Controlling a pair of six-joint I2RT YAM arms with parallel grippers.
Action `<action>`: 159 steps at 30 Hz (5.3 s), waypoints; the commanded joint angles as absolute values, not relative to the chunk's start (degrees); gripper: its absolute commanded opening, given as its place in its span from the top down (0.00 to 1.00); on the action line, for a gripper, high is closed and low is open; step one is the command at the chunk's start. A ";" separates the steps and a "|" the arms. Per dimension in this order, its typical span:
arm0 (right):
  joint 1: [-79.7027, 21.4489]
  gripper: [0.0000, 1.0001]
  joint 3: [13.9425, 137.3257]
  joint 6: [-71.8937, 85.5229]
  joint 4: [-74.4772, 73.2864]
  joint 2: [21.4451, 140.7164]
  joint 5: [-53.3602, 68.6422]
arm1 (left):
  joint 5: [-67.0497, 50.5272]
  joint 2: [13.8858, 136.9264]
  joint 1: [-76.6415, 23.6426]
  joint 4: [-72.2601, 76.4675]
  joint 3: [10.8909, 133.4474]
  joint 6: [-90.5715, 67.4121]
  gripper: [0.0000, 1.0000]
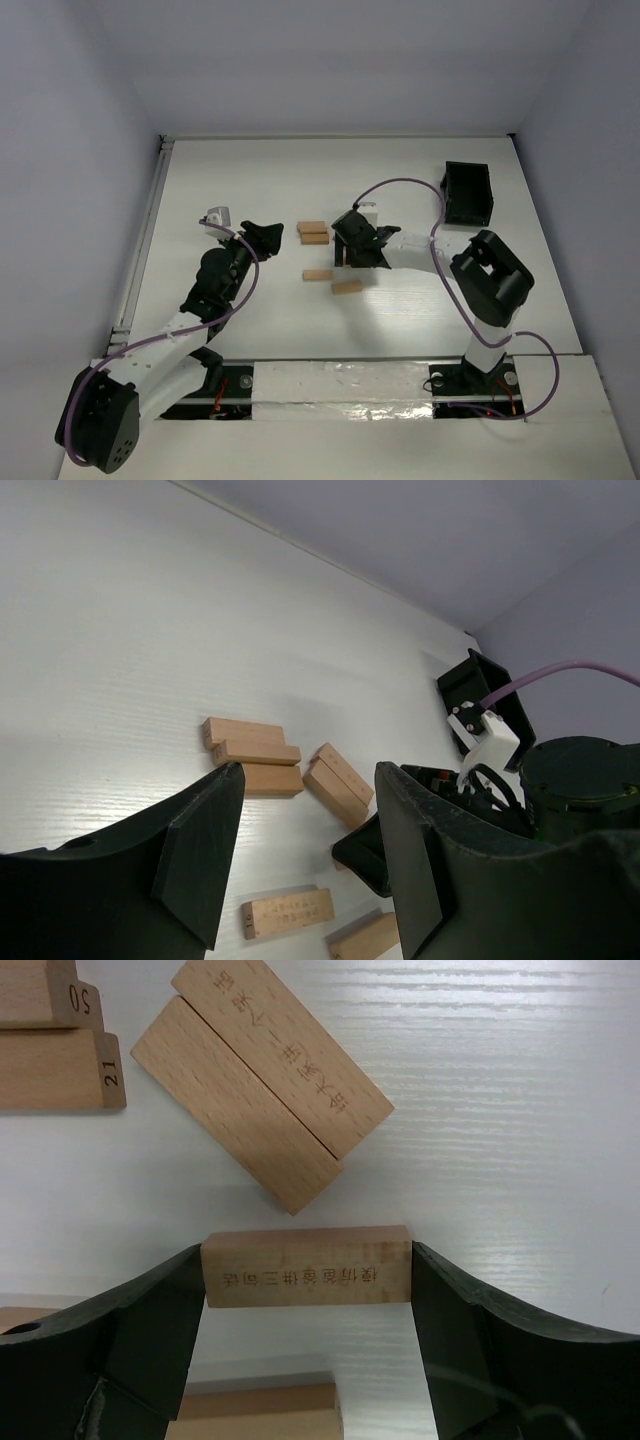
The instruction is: Build the wood block tower
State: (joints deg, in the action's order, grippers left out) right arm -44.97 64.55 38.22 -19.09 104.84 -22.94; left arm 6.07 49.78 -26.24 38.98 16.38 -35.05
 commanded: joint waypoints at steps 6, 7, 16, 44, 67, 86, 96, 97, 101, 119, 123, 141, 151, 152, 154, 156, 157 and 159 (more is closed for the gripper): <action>-46.84 0.22 61.35 41.48 -20.83 99.06 -22.41 | 5.10 50.53 -26.02 42.54 17.40 -35.07 0.49; -46.85 0.22 61.09 41.75 -20.83 98.79 -22.24 | 5.18 50.54 -26.02 42.37 17.49 -34.98 0.49; -49.13 0.20 60.91 43.07 -20.92 99.05 -22.24 | 5.10 50.27 -26.02 42.28 17.40 -34.89 0.49; -50.44 0.02 60.91 43.42 -24.52 87.38 -25.22 | 4.57 50.80 -26.02 42.54 17.49 -35.07 0.49; -54.40 0.27 55.73 47.64 -21.36 90.09 -24.26 | 3.96 50.62 -26.02 42.54 17.49 -35.16 0.49; -55.46 0.01 59.06 42.01 -22.15 96.42 -21.36 | 3.60 52.21 -26.02 42.71 18.02 -34.98 0.49; -55.46 0.01 60.91 41.13 -22.77 99.32 -20.92 | 3.52 52.47 -26.02 42.45 18.19 -34.89 0.49; -55.46 0.01 60.82 41.39 -22.59 99.14 -20.74 | 3.52 52.56 -26.02 42.54 18.19 -34.89 0.49; -55.46 0.02 60.29 42.01 -22.06 98.96 -19.69 | 3.08 53.09 -26.02 42.63 18.37 -34.98 0.49; -57.39 0.16 60.38 43.16 -24.96 87.98 -20.38 | 3.25 52.30 -26.02 42.45 18.19 -34.98 0.50; -56.87 0.15 64.94 40.96 -27.25 89.64 -23.64 | 3.52 52.03 -26.02 42.19 18.19 -34.81 0.50; -45.00 0.16 77.43 32.61 -19.69 104.93 -9.51 | 2.64 52.91 -26.02 42.36 18.46 -34.98 0.50; -41.23 0.16 78.93 32.25 -17.58 111.53 -5.98 | 2.11 53.96 -26.02 42.54 18.63 -34.98 0.50; -41.22 0.17 78.49 32.26 -17.40 111.53 -5.72 | 2.11 53.96 -26.02 42.54 18.63 -34.98 0.50; -40.61 0.17 77.70 32.17 -17.05 111.18 -5.89 | 2.11 54.05 -26.02 42.54 18.63 -34.98 0.50; -39.99 0.17 76.30 32.08 -17.05 110.83 -6.76 | 2.11 54.14 -26.02 42.63 18.63 -35.07 0.50; -39.29 0.17 75.77 31.82 -17.05 110.13 -7.20 | 2.02 54.23 -26.02 42.63 18.72 -35.07 0.50; -37.80 0.17 74.10 31.47 -16.88 109.52 -8.34 | 1.93 54.40 -26.02 42.71 18.72 -35.07 0.50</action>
State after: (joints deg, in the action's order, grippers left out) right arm -39.46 75.70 32.75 -19.11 111.90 -6.87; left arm 2.96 54.33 -26.24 39.62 16.45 -35.05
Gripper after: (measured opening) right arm 0.842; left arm 0.505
